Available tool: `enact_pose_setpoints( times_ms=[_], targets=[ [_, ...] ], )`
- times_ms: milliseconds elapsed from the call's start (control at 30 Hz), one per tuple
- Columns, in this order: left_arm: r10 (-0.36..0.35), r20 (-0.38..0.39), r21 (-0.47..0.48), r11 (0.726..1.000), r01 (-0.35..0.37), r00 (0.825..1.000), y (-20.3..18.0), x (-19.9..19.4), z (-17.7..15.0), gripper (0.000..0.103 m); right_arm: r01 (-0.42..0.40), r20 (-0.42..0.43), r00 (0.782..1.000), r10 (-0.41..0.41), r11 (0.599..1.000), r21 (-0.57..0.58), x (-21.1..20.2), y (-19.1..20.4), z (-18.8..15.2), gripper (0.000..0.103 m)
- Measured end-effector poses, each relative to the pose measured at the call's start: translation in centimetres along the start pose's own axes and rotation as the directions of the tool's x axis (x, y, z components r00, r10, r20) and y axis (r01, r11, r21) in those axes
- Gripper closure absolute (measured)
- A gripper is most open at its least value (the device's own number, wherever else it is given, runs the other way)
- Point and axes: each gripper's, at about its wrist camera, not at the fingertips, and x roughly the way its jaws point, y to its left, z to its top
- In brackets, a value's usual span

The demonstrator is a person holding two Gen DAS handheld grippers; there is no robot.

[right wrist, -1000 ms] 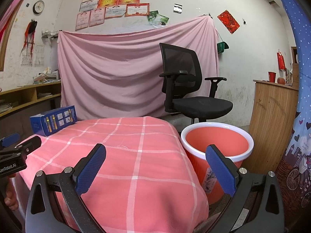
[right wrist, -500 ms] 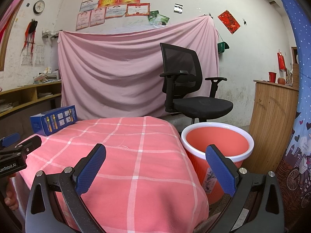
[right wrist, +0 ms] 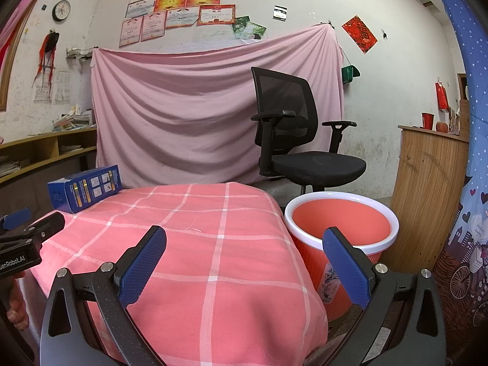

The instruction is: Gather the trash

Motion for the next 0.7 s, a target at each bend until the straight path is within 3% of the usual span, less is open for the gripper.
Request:
enact_pose_setpoints(
  times_ms=[700],
  targets=[
    [0.000, 0.001, -0.001, 1.000, 0.000, 1.000, 0.04, 0.03, -0.07, 0.003, 0.000, -0.001, 1.000, 0.000, 1.000, 0.000, -0.01, 0.15, -0.04, 0.000]
  ],
)
